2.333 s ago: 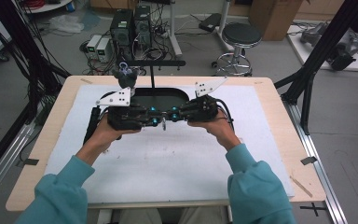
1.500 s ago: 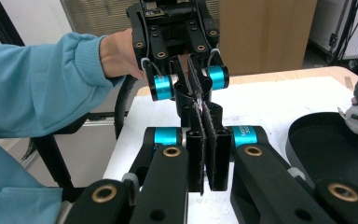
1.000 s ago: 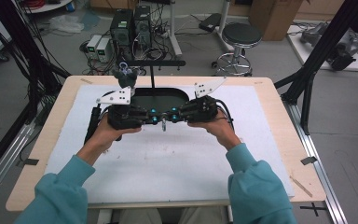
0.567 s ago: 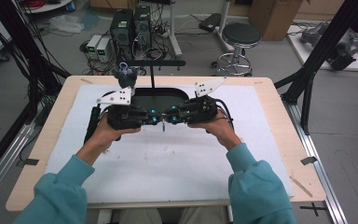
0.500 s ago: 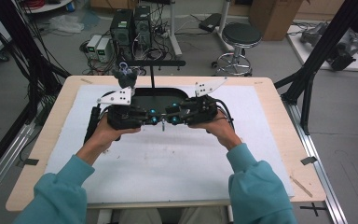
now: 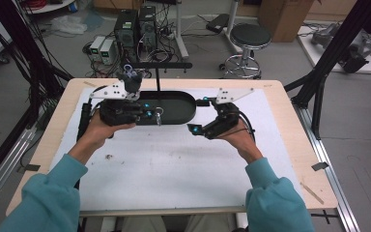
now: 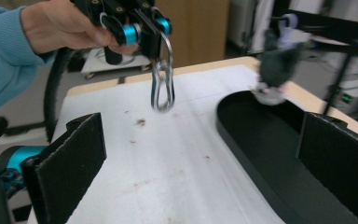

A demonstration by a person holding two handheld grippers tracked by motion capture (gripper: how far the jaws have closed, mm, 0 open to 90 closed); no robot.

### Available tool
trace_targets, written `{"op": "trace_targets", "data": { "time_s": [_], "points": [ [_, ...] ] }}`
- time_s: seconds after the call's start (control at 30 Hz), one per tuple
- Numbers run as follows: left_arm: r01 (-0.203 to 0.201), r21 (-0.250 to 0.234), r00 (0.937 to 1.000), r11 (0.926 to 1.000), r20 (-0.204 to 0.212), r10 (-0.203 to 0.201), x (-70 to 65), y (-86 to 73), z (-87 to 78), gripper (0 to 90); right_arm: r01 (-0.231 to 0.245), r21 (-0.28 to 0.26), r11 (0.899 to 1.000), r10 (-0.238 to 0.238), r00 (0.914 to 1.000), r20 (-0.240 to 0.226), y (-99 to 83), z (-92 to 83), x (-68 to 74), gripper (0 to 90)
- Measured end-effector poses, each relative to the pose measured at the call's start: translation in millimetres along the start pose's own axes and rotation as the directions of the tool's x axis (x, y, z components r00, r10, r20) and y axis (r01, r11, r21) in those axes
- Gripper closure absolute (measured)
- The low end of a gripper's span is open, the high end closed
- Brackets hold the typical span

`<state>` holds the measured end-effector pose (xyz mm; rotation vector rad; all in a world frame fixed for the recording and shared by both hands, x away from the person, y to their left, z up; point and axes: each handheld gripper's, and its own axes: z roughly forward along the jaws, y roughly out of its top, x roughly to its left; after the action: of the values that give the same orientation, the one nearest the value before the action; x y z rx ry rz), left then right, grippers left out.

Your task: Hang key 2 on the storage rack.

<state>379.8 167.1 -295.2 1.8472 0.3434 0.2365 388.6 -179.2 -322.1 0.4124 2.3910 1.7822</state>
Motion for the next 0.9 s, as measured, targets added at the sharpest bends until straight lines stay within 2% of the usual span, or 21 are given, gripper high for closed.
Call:
{"op": "trace_targets", "data": {
  "time_s": [0.1,0.17,0.2,0.3,0.33,0.4,0.43,0.53,0.63,0.9],
  "points": [
    [-0.009,0.021,0.9997,0.9997,-0.022,0.01,6.6,5.5,-4.4,88.4,-0.01,-0.017,1.0,0.012,0.9969,0.078,-10.6,-16.9,2.5,0.6],
    [-0.013,0.034,0.9993,0.9993,-0.036,0.015,10.8,9.7,-5.7,88.3,0.0,-0.033,0.999,0.005,0.9912,0.132,-19.4,-26.8,4.3,0.6],
    [-0.016,0.044,0.9991,0.9989,-0.04,0.017,13.1,12.0,-6.3,88.4,-0.014,-0.036,0.999,0.019,0.9891,0.146,-24.2,-31.6,6.1,0.6],
    [-0.022,0.065,0.9977,0.9977,-0.063,0.026,19.8,19.0,-7.7,88.4,-0.005,-0.046,0.999,0.015,0.9776,0.21,-38.2,-45.1,10.4,0.6],
    [-0.023,0.07,0.997,0.9973,-0.072,0.028,22.3,21.1,-8.5,88.3,-0.017,-0.044,0.999,0.026,0.9727,0.23,-42.9,-49.4,12.4,0.6],
    [-0.024,0.086,0.9961,0.996,-0.082,0.031,27.6,25.3,-10.0,88.3,-0.003,-0.054,0.999,0.018,0.963,0.269,-53.1,-57.1,15.6,0.6],
    [-0.026,0.097,0.9955,0.995,-0.089,0.034,30.5,27.2,-10.9,88.3,-0.011,-0.059,0.998,0.027,0.9604,0.277,-58.3,-60.6,16.7,0.6],
    [-0.02,0.115,0.993,0.9932,-0.113,0.033,38.8,32.1,-13.5,88.3,-0.037,-0.09,0.995,0.064,0.9457,0.319,-73.7,-71.3,20.9,0.6],
    [-0.013,0.135,0.9903,0.9908,-0.135,0.031,46.9,35.1,-15.3,88.3,-0.039,-0.116,0.993,0.079,0.9255,0.37,-88.4,-80.9,25.9,0.6],
    [0.003,0.174,0.9816,0.9847,-0.189,0.031,63.2,40.8,-12.4,88.3,-0.031,-0.134,0.991,0.089,0.8875,0.452,-113.3,-91.7,31.7,0.6]
  ]
}}
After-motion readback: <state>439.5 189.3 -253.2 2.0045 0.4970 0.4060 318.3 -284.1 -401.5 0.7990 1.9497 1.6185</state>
